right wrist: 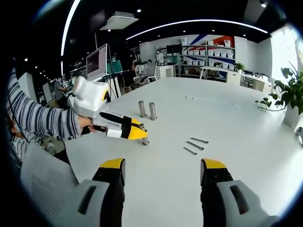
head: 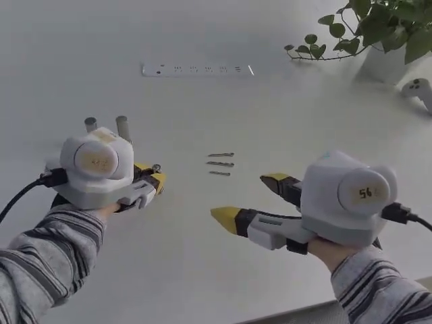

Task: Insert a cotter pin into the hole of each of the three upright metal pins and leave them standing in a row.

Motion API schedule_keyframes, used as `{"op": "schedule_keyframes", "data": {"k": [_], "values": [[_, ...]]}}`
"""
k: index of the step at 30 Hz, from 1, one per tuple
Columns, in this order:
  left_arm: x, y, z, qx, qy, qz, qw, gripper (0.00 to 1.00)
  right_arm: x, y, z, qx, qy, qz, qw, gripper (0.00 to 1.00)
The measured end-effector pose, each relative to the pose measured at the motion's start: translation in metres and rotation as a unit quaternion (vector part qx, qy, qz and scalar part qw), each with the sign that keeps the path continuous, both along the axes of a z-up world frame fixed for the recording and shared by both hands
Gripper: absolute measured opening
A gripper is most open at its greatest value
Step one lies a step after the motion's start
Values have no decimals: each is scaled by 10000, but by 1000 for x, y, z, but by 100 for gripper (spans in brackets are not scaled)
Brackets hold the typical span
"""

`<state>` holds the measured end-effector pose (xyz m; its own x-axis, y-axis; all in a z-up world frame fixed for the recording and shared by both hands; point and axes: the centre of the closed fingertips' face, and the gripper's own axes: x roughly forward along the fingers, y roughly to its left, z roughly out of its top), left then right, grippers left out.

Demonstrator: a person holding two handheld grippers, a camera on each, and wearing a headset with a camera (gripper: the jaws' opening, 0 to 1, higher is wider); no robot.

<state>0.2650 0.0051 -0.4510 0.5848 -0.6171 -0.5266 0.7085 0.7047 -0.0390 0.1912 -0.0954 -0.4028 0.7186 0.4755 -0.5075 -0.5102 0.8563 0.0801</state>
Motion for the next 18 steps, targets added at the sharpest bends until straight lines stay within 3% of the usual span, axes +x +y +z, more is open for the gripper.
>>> {"op": "schedule_keyframes", "data": {"k": [9, 18], "values": [[-4, -4, 1, -4, -86, -86, 9999, 5, 1, -2, 0, 12, 6, -19, 10000, 61], [-6, -4, 1, -67, -43, -55, 10000, 8, 2, -3, 0, 24, 63, -9, 10000, 57]]}}
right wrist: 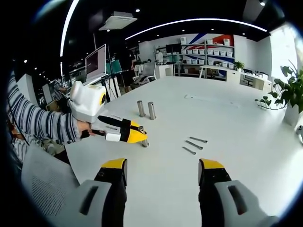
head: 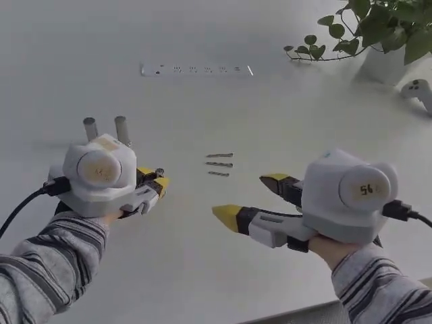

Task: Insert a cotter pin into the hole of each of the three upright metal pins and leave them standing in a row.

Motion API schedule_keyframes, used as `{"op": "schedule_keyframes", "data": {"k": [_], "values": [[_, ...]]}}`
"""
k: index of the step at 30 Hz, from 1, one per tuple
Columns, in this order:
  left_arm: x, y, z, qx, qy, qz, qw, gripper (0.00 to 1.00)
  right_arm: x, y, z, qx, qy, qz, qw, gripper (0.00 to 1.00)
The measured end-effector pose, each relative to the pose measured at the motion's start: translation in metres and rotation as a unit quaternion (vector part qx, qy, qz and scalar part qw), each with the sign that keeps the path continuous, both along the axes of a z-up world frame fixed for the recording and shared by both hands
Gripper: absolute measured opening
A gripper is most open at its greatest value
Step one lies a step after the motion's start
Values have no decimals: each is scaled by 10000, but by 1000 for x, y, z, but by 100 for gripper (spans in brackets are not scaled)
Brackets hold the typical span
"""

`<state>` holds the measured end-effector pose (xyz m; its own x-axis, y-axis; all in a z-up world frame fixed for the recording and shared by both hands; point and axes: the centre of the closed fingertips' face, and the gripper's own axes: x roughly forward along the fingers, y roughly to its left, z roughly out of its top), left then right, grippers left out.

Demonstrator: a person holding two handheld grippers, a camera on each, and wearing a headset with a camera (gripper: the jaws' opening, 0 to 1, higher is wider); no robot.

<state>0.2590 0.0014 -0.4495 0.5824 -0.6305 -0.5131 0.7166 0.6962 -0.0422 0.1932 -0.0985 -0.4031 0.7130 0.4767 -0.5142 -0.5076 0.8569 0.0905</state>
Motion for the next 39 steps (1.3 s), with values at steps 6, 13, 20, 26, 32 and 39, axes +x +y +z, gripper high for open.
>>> {"op": "schedule_keyframes", "data": {"k": [6, 13, 20, 26, 32, 39], "values": [[-2, 0, -4, 24, 43, -22, 10000, 14, 3, -1, -4, -72, 114, 107, 9999, 56], [-1, 1, 3, -168, 111, 111, 9997, 28, 23, -13, -14, -381, 339, 248, 9984, 45], [-1, 2, 10, -314, 196, 304, 9989, 40, 44, -14, -21, -529, 637, 601, 9947, 39], [-7, 2, 15, -370, 208, 316, 9986, 49, 55, -10, -33, -946, 993, 1068, 9848, 34], [-19, 5, 17, -353, 237, 326, 9986, 54, 69, -10, -47, -1484, 1082, 1546, 9708, 30], [-27, 11, 16, -296, 245, 305, 9988, 56, 84, -12, -66, -1899, 1292, 1953, 9535, 25]]}}
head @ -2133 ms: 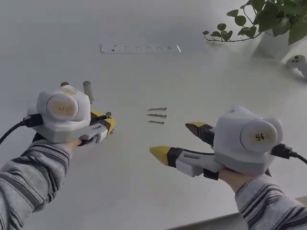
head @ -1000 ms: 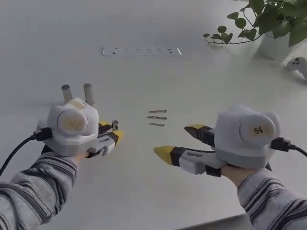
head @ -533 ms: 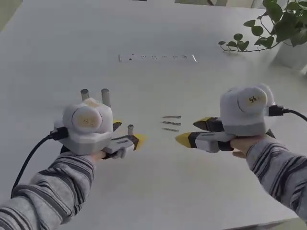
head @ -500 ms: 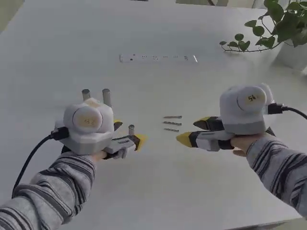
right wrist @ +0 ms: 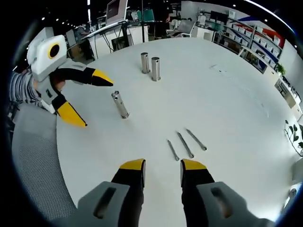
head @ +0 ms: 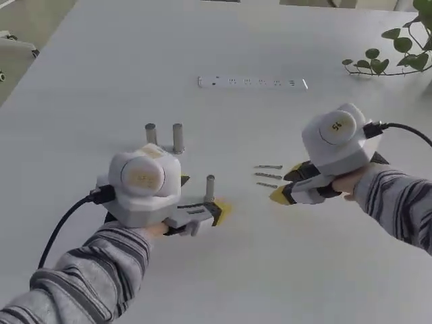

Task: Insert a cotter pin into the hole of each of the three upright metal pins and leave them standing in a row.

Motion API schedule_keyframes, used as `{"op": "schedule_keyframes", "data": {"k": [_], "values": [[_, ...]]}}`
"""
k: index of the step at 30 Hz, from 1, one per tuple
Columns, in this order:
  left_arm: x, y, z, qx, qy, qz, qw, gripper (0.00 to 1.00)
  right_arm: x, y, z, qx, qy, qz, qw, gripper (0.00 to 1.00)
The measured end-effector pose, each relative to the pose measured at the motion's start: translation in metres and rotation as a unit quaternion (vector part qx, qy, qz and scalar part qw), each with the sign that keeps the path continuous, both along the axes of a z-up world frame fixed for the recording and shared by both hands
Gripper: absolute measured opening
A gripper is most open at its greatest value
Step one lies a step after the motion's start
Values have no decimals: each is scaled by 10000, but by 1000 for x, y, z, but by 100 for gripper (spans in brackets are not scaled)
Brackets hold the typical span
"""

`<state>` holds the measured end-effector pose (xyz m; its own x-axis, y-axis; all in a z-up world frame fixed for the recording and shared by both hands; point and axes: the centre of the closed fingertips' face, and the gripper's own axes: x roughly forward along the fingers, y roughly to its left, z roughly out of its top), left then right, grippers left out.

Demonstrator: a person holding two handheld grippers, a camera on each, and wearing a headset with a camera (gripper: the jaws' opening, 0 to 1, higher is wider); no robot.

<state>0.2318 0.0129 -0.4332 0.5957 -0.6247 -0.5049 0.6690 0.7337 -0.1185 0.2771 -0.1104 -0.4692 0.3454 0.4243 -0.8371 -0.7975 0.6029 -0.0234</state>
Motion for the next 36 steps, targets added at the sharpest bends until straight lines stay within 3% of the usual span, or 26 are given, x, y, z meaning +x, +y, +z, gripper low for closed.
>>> {"op": "schedule_keyframes", "data": {"k": [9, 12, 23, 29, 32, 36], "values": [[-9, 5, 7, -118, 19, 48, 9999, 54, -4, 6, -8, -222, 236, 265, 9991, 18], [-11, 5, 8, -122, 16, 22, 9999, 50, -4, 6, -10, -340, 216, 362, 9985, 16], [-13, 9, 9, -139, 47, 111, 9998, 47, -1, 9, -13, -213, 431, 277, 9985, 9], [-13, 12, 9, -148, 76, 160, 9997, 46, -2, 8, -16, -295, 454, 344, 9979, 6], [-11, 14, 10, -145, 62, 202, 9997, 45, -2, 5, -19, -526, 374, 485, 9967, 6], [-10, 17, 11, -152, 56, 239, 9996, 44, 3, 4, -21, -511, 333, 539, 9967, 5]]}}
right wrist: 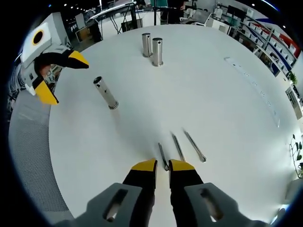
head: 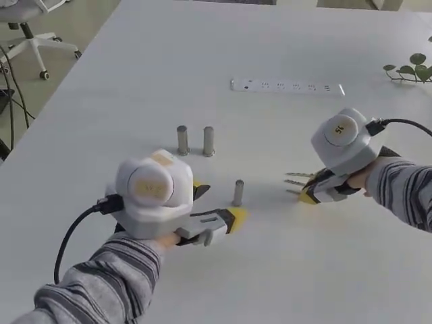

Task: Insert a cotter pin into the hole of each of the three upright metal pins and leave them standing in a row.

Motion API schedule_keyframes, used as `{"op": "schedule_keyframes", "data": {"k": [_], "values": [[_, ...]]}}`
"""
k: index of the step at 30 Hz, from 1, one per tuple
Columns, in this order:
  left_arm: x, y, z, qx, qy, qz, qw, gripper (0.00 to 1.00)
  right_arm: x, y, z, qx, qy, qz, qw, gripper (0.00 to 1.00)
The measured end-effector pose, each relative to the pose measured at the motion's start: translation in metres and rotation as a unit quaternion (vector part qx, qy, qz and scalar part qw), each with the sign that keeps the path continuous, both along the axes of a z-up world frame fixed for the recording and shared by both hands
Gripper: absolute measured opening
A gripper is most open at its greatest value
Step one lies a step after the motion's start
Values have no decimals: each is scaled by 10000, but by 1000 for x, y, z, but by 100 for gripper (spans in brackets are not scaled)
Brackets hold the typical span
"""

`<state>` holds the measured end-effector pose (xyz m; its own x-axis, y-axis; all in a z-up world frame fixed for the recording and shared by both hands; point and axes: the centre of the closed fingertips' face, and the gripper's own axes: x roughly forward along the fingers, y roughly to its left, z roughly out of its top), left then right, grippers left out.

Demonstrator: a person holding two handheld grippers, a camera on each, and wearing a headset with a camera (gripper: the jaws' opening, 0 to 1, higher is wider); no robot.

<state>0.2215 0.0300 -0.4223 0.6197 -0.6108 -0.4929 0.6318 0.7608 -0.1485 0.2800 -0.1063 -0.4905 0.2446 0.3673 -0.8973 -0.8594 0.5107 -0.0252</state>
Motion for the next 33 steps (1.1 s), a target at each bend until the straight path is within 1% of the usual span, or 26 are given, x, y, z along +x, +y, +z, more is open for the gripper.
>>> {"op": "schedule_keyframes", "data": {"k": [3, 4, 5, 8, 11, 12, 14, 15, 18, 19, 23, 26, 28, 30, 31, 32, 33], "values": [[0, 1, 0, 16, -3, 0, 10000, 43, 0, 0, 0, -58, 23, -9, 10000, 4], [0, 1, 0, 22, -4, 0, 10000, 43, 1, 0, 0, -111, 1, 2, 9999, 2], [1, 2, -1, 19, 1, 6, 10000, 43, 2, 0, -1, -226, -60, 98, 9997, 1], [1, 3, -1, 12, 13, 31, 10000, 42, 1, 1, -1, -339, -85, 208, 9992, 0], [1, 4, -2, 33, 20, 15, 10000, 42, 2, 1, -2, -430, -119, 223, 9988, 0], [2, 4, -1, 37, -2, 3, 10000, 41, 2, 1, -2, -464, -137, 277, 9984, 0], [2, 4, -1, 26, 5, -10, 10000, 40, 1, 1, -2, -516, -173, 375, 9978, 0], [2, 4, -1, 25, 6, -21, 10000, 40, 2, 1, -2, -521, -177, 435, 9975, 0], [2, 5, -1, 46, 1, -40, 10000, 39, 6, -1, -4, -422, -143, 374, 9983, 0], [2, 5, -1, 50, 7, -47, 10000, 39, 5, -1, -3, -378, -135, 326, 9987, 0], [1, 5, 0, 63, 8, -97, 9999, 37, 2, 0, -2, -308, -156, 330, 9989, 0], [2, 6, 0, 99, -4, -111, 9999, 35, 8, 0, 1, -243, -317, 383, 9985, 0], [3, 6, 1, 98, -2, -123, 9999, 35, 6, 4, 6, -144, -419, 426, 9981, 0], [4, 5, 4, 99, -29, -154, 9998, 35, 9, 8, 11, -63, -623, 579, 9964, 0], [4, 5, 5, 88, -31, -167, 9998, 34, 7, 10, 15, -34, -688, 624, 9957, 0], [5, 4, 8, 76, -45, -192, 9998, 34, 8, 15, 21, 42, -868, 731, 9935, 0], [5, 3, 9, 73, -54, -210, 9997, 33, 6, 17, 25, 66, -942, 801, 9923, 0]]}}
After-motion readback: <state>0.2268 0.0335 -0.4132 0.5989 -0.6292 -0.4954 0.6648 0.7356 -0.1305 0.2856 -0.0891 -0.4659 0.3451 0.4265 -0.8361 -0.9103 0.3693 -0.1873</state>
